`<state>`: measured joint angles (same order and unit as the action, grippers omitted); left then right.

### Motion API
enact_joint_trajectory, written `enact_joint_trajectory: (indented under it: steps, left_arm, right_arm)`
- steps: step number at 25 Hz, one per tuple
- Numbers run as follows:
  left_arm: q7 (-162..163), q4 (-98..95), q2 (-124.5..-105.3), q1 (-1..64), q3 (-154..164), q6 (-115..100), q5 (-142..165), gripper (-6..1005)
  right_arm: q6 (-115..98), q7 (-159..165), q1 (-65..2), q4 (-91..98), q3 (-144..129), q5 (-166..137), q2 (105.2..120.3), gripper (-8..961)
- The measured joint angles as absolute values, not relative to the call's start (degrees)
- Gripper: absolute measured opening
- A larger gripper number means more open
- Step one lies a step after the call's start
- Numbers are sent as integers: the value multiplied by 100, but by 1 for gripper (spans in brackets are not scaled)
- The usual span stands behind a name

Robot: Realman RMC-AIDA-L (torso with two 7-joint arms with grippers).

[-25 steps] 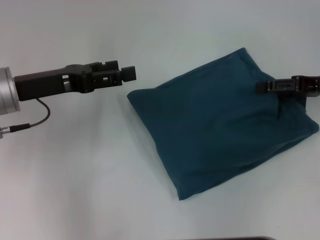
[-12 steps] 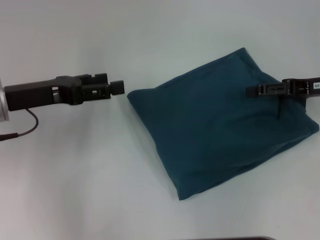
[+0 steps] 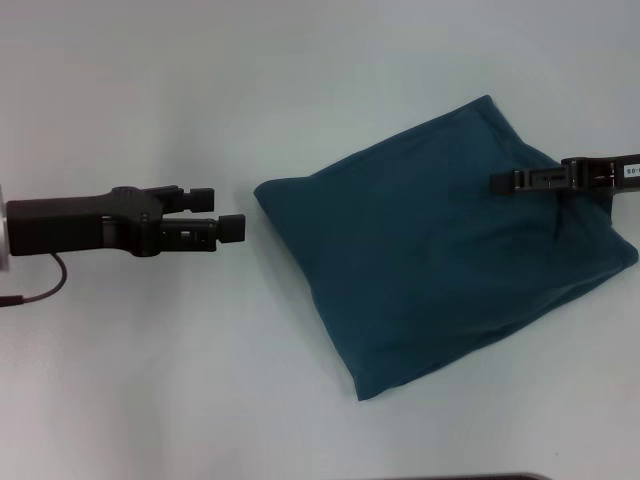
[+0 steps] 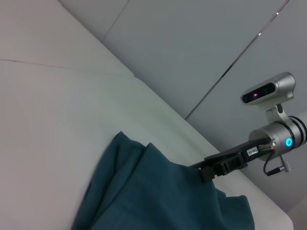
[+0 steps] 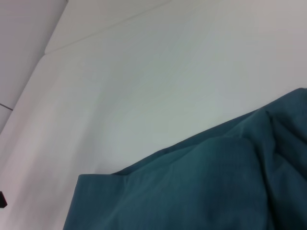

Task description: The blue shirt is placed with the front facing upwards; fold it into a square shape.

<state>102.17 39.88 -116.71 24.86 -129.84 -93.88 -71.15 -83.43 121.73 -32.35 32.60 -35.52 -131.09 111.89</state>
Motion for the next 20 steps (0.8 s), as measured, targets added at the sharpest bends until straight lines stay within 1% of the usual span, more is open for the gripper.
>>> enact_joint_trajectory:
  steps: [7,15,20]
  left_arm:
    - [10196,3979,-11688,2488,-12997,-9393,-7111,964]
    - [10195,3976,-11705,2504,-12999,-9388,-7110,964]
    - [10195,3977,-11707,2523,-12999,-9381,-7113,964]
  right_arm:
    - [-8311,12138,-3236,3260,-3541,-13101,11188,860]
    - [-8380,11819,-3282,3261,-3518,-13044,11234,653]
    - [-8391,11746,-3315,3261,-3534,-13042,11286,434]
